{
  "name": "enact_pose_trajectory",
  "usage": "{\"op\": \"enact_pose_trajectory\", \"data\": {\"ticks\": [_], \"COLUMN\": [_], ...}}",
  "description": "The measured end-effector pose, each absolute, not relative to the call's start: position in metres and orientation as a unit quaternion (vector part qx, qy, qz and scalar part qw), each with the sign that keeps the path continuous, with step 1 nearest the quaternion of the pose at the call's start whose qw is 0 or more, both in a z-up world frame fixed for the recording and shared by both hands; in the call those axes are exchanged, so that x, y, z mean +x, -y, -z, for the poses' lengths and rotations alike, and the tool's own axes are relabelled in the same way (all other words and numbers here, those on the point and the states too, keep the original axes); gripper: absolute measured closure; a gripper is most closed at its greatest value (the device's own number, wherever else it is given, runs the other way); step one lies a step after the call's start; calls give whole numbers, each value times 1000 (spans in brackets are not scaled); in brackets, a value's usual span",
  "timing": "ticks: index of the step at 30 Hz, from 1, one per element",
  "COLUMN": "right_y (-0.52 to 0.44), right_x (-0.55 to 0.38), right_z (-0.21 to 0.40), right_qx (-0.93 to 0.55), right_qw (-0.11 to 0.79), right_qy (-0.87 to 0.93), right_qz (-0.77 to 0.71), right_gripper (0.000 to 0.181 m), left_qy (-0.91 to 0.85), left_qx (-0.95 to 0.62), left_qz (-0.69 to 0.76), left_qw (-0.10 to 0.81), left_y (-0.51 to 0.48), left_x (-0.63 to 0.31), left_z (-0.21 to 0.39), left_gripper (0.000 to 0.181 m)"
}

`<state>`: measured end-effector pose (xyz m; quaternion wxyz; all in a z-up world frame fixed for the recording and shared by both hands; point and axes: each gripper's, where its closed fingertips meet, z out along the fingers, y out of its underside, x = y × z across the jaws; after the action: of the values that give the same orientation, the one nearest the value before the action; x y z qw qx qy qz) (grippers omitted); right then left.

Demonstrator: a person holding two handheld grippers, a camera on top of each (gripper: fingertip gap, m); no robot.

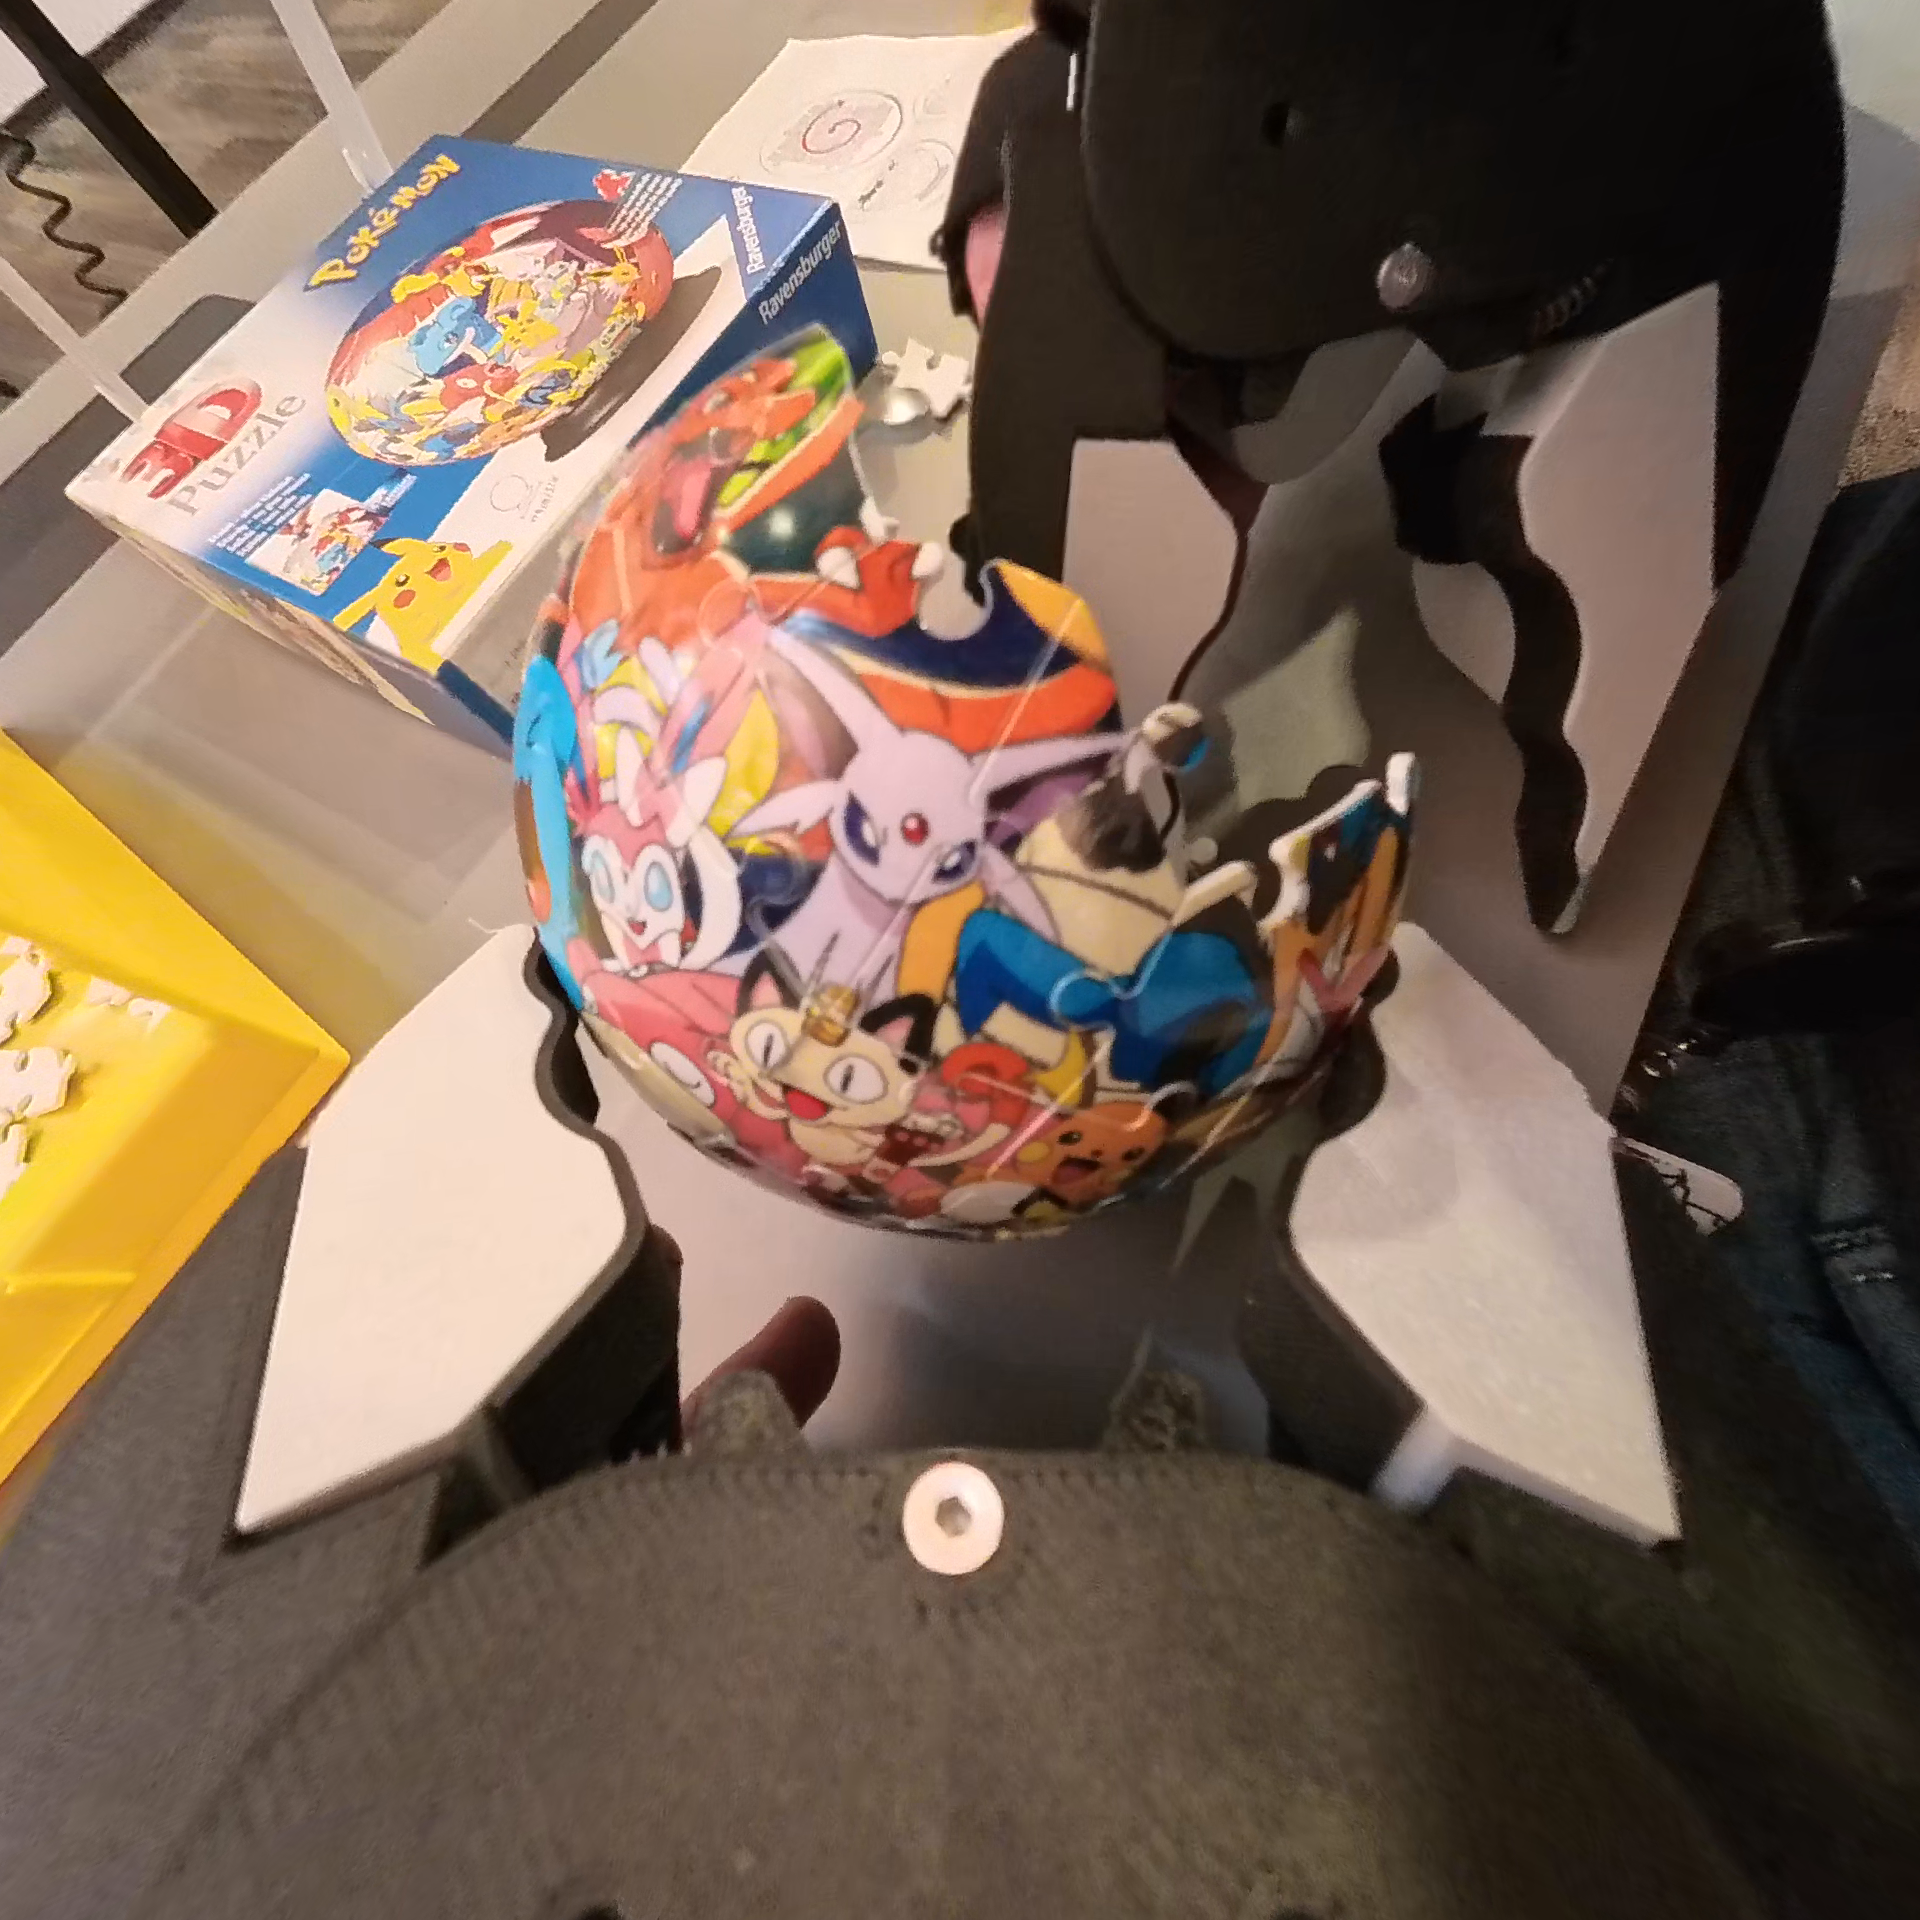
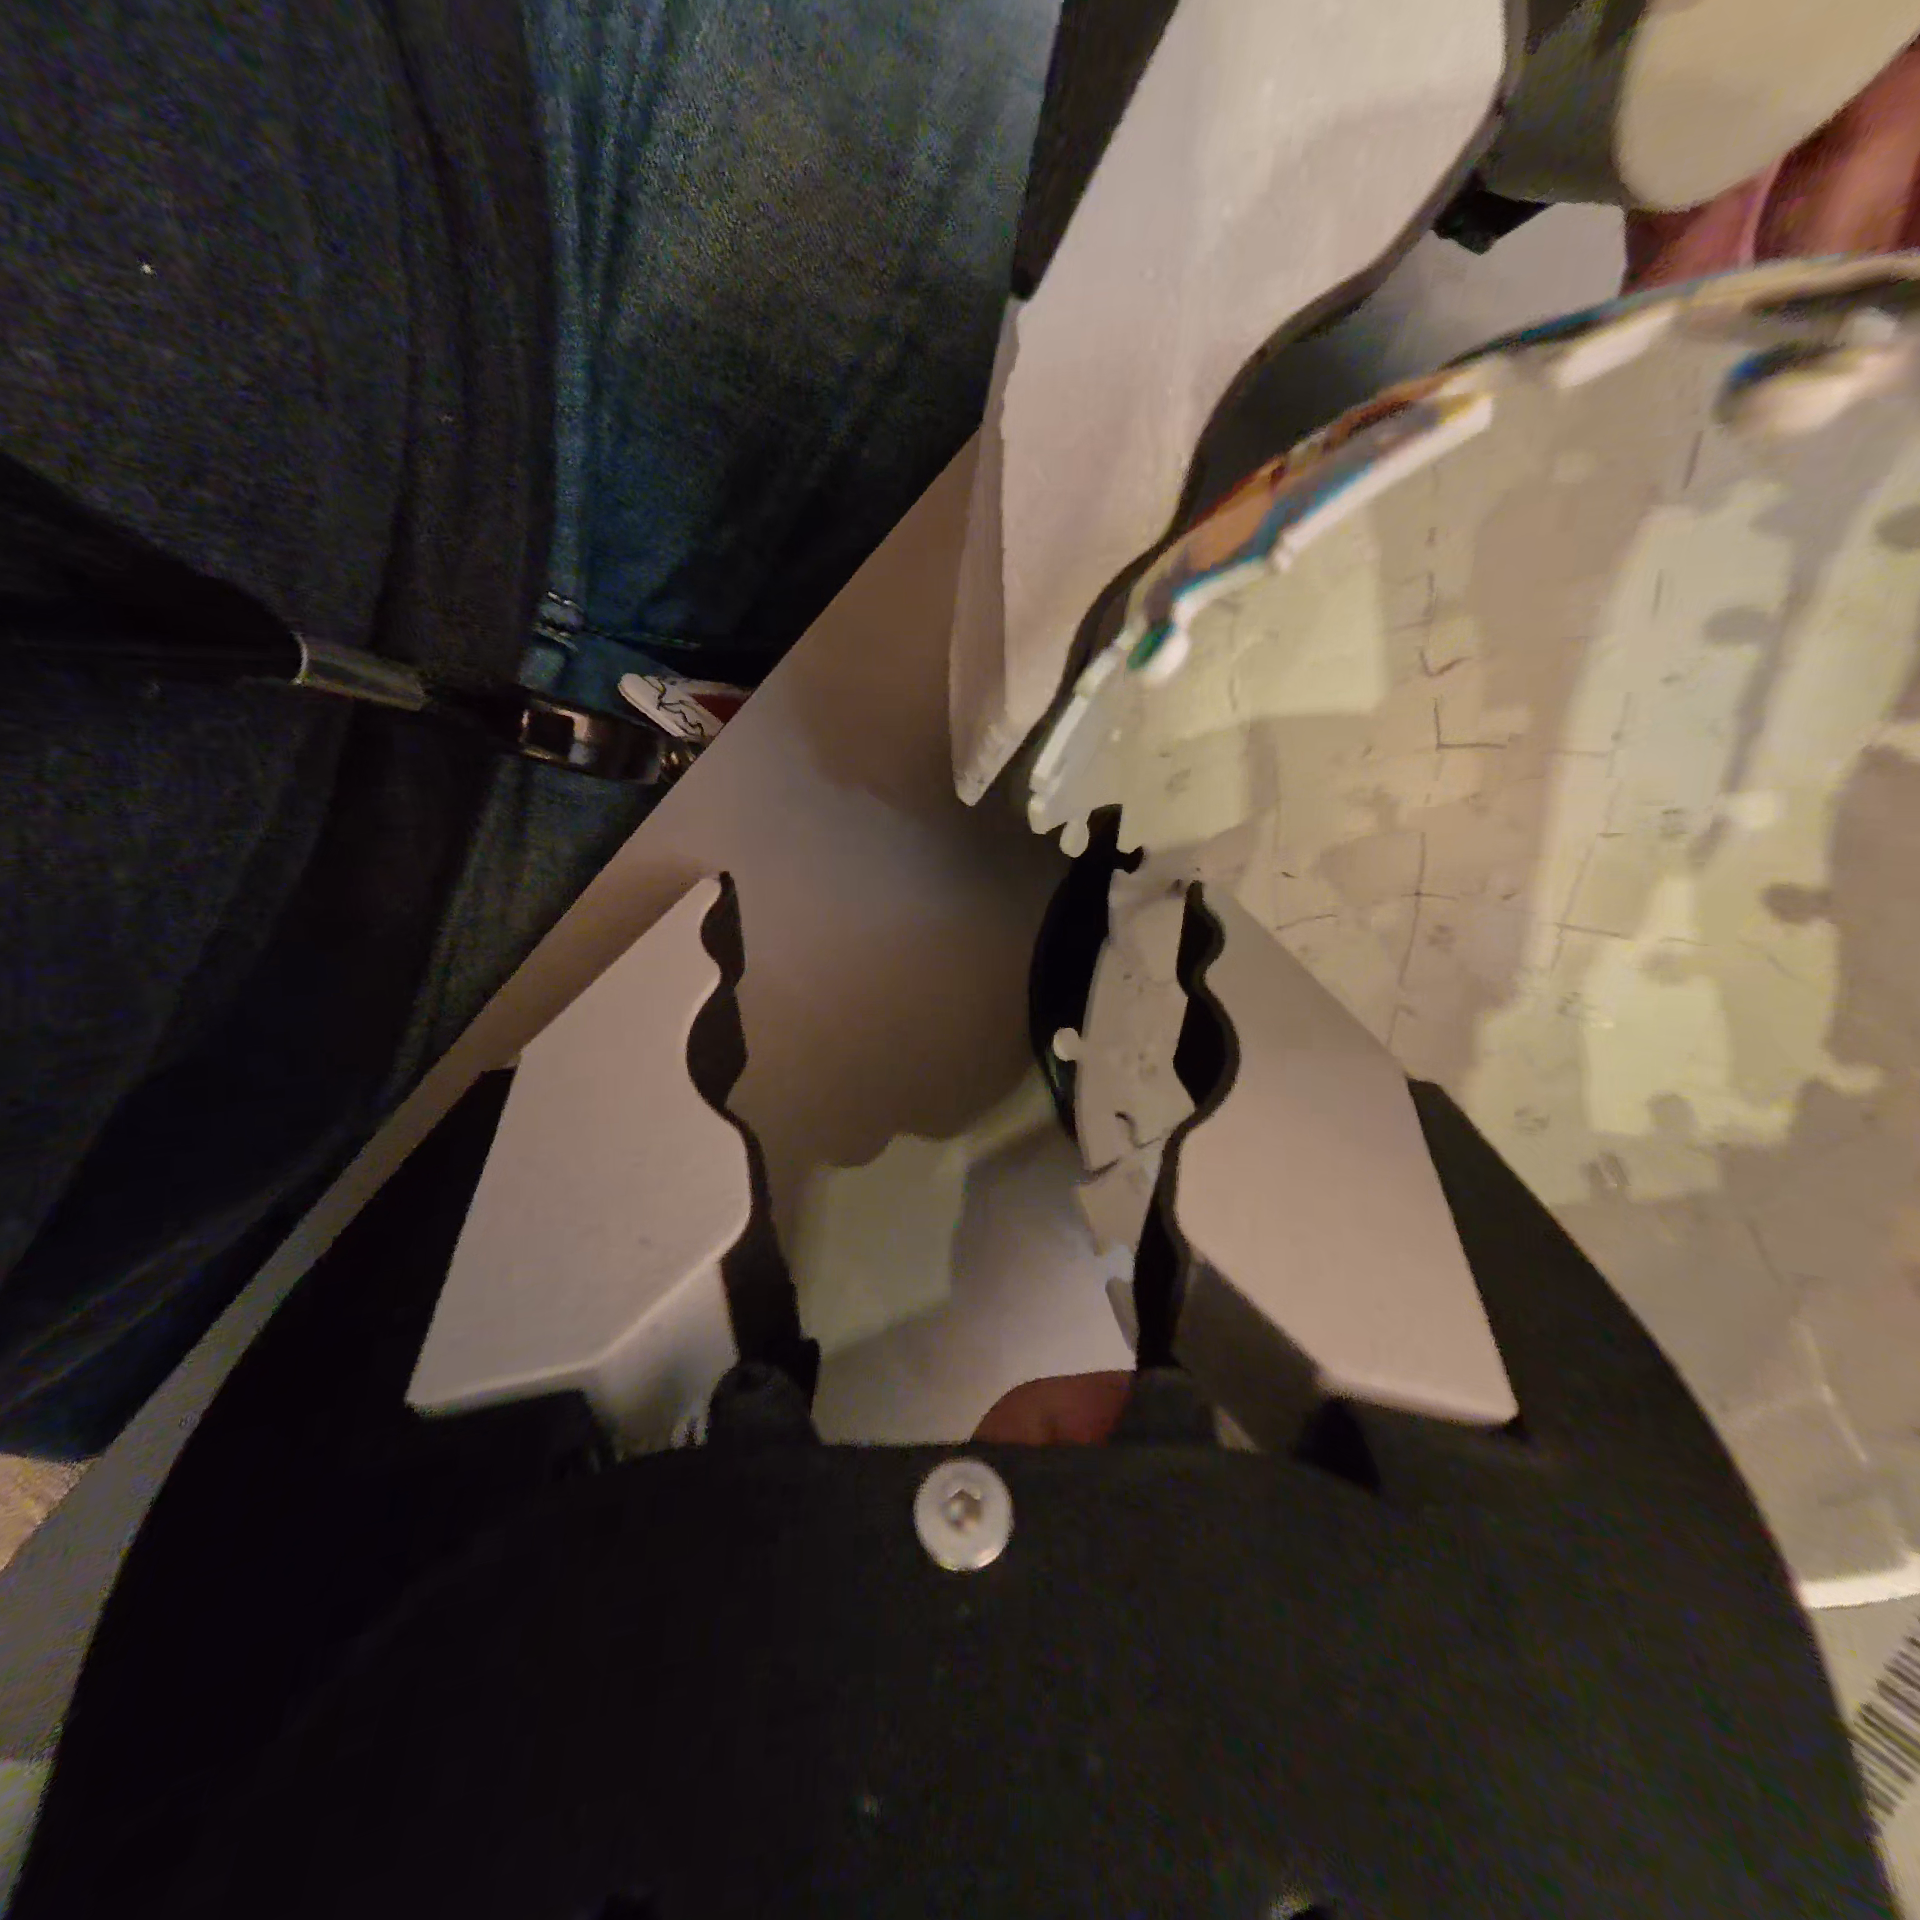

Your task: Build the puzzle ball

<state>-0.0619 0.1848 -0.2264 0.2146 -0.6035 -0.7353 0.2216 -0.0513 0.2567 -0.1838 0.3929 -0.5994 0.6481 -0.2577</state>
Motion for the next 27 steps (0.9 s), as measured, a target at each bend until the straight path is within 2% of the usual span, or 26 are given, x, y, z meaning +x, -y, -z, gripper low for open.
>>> {"op": "enact_pose_trajectory", "data": {"ticks": [4, 8, 15, 19, 27], "right_y": [-182, -182, -186, -183, -189], "right_x": [-63, -63, -64, -60, -23], "right_z": [228, 231, 230, 228, 185], "right_qx": [-600, -592, -590, -605, -649], "right_qw": [226, 234, 234, 217, 255], "right_qy": [736, 746, 749, 739, 674], "right_qz": [-216, -196, -188, -202, -243], "right_gripper": [94, 97, 114, 105, 112], "left_qy": [-647, -650, -660, -659, -658], "left_qx": [-601, -600, -594, -596, -595], "left_qz": [261, 258, 253, 254, 255], "left_qw": [390, 387, 383, 383, 384], "left_y": [-257, -256, -252, -253, -253], "left_x": [-53, -53, -54, -55, -55], "left_z": [186, 187, 186, 187, 187], "left_gripper": [46, 47, 48, 48, 50]}}
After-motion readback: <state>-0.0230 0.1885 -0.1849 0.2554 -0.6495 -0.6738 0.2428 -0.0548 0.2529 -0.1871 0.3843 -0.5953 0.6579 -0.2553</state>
